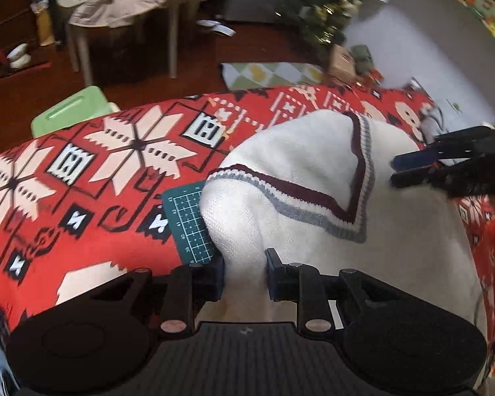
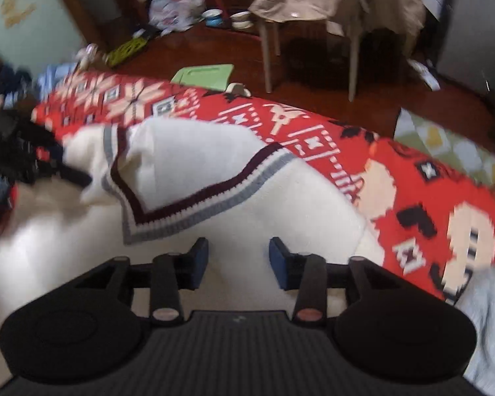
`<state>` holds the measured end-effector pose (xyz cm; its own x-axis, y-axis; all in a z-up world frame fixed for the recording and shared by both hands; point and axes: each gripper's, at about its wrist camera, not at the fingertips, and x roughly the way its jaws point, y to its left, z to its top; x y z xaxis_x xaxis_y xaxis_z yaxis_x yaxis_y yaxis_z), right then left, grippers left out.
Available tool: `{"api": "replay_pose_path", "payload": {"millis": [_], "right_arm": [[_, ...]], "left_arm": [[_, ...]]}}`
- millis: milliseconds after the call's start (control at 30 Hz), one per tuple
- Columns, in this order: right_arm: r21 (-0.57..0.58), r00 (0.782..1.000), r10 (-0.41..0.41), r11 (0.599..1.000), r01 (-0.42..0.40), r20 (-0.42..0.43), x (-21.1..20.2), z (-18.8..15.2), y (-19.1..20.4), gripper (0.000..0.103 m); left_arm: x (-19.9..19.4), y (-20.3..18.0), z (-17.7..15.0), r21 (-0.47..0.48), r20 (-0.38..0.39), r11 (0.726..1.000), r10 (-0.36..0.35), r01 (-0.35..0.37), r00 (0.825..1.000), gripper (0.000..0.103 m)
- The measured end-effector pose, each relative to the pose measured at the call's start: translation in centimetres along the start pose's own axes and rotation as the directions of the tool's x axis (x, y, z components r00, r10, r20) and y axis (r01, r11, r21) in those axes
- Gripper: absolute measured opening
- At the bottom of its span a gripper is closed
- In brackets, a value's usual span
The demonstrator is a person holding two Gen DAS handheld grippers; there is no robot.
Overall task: Fold clothes
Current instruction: 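Grasp the collar with both grippers and fold it toward the hem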
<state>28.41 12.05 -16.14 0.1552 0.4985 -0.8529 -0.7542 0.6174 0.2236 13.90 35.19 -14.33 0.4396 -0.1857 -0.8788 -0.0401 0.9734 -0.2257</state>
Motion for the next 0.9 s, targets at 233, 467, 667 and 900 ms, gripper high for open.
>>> {"api": "replay_pose_path", "payload": {"millis": [233, 467, 667, 900], "right_arm": [[-0.002, 1.000, -0.011, 1.000, 0.011, -0.001, -1.4, 4.1, -2.5, 0.036], [-0.166, 0.994, 0.010, 0.986, -0.029, -0.113, 2.2, 6.8, -4.3, 0.036], [-0.185, 0.990, 0.067, 0.979, -0.089, -0.123, 1.3, 7.1, -4.1, 0.004], [-0.149, 0.977, 0.155, 0.973, -0.176, -0.144, -1.5, 4.4, -0.1, 0.004]], "left_arm": [[-0.4, 0.7, 1.1, -0.063, -0.049, 0.998, 0.009, -0.012, 0.999, 0.028], [0.1, 1.5, 2.7, -0.086, -0.057, 0.996, -0.002, -0.003, 0.998, 0.034], [-0.9, 0.9, 3.2, -0.036, -0.049, 0.999, -0.035, 0.033, 0.998, 0.018], [-4.5, -1.2, 2.4, 0.063, -0.008, 0.997, -0.051, 0.051, 0.999, 0.018]]}}
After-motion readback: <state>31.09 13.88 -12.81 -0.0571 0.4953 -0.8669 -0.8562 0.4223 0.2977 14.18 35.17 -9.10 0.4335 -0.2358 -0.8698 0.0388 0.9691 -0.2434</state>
